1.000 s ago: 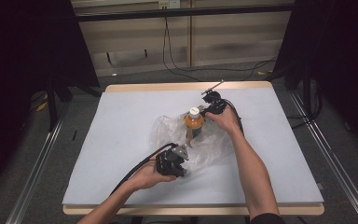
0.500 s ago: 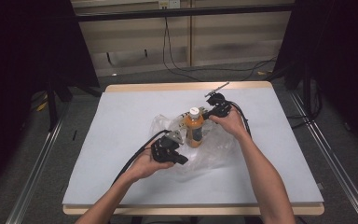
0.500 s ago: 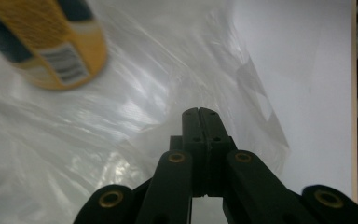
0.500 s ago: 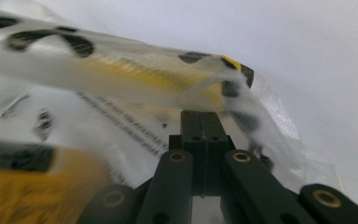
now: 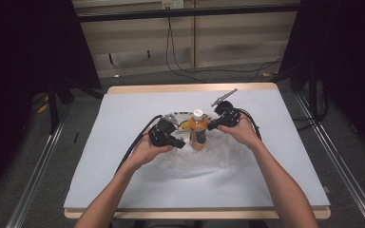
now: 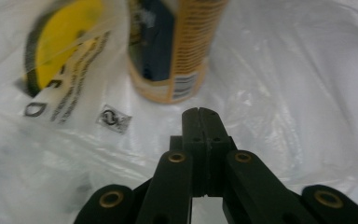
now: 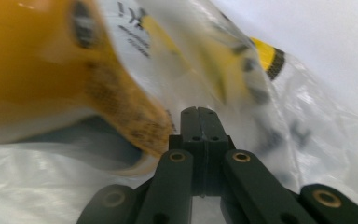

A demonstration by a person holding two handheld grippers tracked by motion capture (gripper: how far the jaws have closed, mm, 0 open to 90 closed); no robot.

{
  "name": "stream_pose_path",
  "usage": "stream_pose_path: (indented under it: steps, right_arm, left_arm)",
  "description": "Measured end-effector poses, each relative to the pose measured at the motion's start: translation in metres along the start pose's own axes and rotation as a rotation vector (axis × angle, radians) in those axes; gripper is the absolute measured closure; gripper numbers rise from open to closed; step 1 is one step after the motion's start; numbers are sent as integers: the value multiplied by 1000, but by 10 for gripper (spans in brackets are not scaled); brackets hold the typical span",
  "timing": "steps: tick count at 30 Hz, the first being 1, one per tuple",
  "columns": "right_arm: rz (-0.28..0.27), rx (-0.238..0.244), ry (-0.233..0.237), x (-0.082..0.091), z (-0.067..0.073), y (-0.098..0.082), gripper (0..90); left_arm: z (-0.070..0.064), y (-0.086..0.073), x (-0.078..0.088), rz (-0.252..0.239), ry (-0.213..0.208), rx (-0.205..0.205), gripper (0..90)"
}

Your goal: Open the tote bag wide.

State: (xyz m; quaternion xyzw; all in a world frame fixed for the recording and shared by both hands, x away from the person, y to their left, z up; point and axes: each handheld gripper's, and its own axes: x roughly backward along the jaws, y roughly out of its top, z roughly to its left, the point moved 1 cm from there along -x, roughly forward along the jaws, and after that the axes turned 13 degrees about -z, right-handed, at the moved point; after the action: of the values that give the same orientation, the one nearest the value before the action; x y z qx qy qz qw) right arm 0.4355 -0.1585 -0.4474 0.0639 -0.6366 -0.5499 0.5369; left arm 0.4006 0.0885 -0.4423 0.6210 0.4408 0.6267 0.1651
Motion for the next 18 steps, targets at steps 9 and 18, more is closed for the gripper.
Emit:
stream_pose_path:
  steps: [9,18]
  right_arm:
    - [121,41,-2,-10,9,-23,900]
    - [162,49,-35,20,-9,-46,900]
  left_arm:
    - [12,-20,-18,95,52,37,900]
    - [16,-27,-8,125,50,10,900]
